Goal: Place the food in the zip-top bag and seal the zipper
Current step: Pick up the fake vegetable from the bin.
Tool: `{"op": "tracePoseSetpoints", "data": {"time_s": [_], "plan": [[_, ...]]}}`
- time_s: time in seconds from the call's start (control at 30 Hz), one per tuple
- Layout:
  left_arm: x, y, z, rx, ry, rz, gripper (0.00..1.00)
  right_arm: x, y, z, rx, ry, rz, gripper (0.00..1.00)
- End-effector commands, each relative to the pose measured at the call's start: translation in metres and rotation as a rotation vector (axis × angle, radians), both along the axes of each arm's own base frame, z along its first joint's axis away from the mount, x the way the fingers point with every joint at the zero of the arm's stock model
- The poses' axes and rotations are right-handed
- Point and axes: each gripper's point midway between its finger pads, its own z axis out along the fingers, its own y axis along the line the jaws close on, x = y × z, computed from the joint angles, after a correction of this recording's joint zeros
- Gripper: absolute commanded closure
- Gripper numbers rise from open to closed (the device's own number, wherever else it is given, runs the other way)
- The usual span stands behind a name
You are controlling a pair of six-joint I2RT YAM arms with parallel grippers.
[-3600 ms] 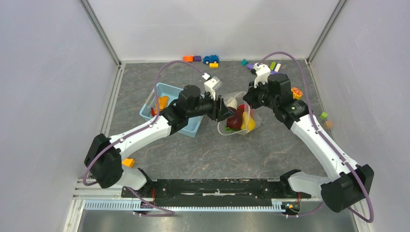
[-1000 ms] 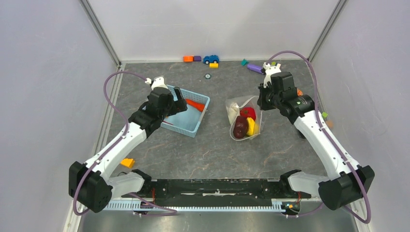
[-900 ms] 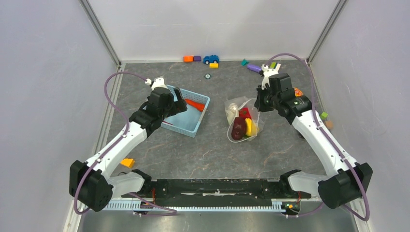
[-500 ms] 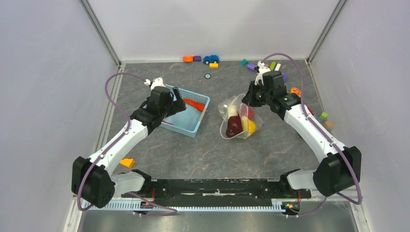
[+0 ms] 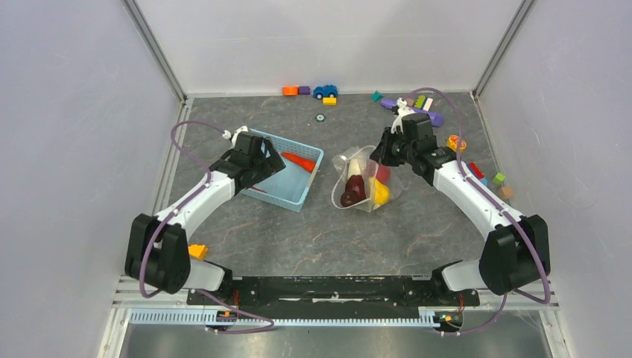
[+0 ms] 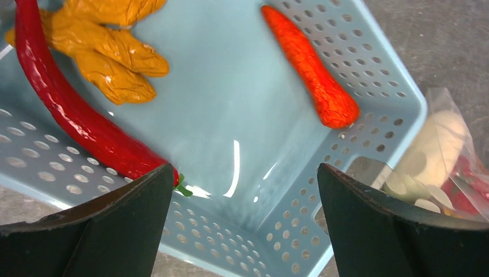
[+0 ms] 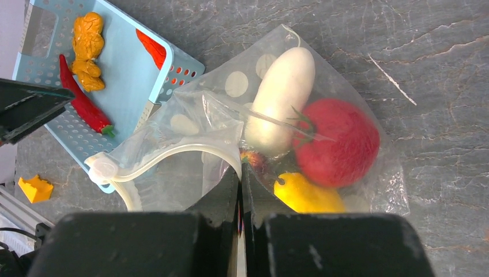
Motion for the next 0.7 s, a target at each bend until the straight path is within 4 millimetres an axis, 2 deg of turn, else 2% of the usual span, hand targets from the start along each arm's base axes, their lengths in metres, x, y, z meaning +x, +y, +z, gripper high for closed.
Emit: {"op": "tracePoseSetpoints", "data": {"time_s": [0.0, 0.37, 0.53, 0.67], "plan": [[0.013, -0.008, -0.01, -0.135, 0.041, 0.104, 0.0, 0.007, -0.004, 0.017, 0.013, -0.087, -0.003, 0.94], [0.033, -0.031, -0.04, -0.355, 0.103, 0.232, 0.0, 0.002, -0.023, 0.011, -0.022, -0.098, -0.029, 0.95], [0.049, -0.035, -0.045, -0.407, 0.075, 0.28, 0.01, -0.001, -0.029, 0.01, -0.028, -0.101, -0.036, 0.95], [0.063, -0.04, -0.048, -0.44, 0.066, 0.309, 0.07, -0.003, -0.035, 0.008, -0.034, -0.104, -0.049, 0.95]]}}
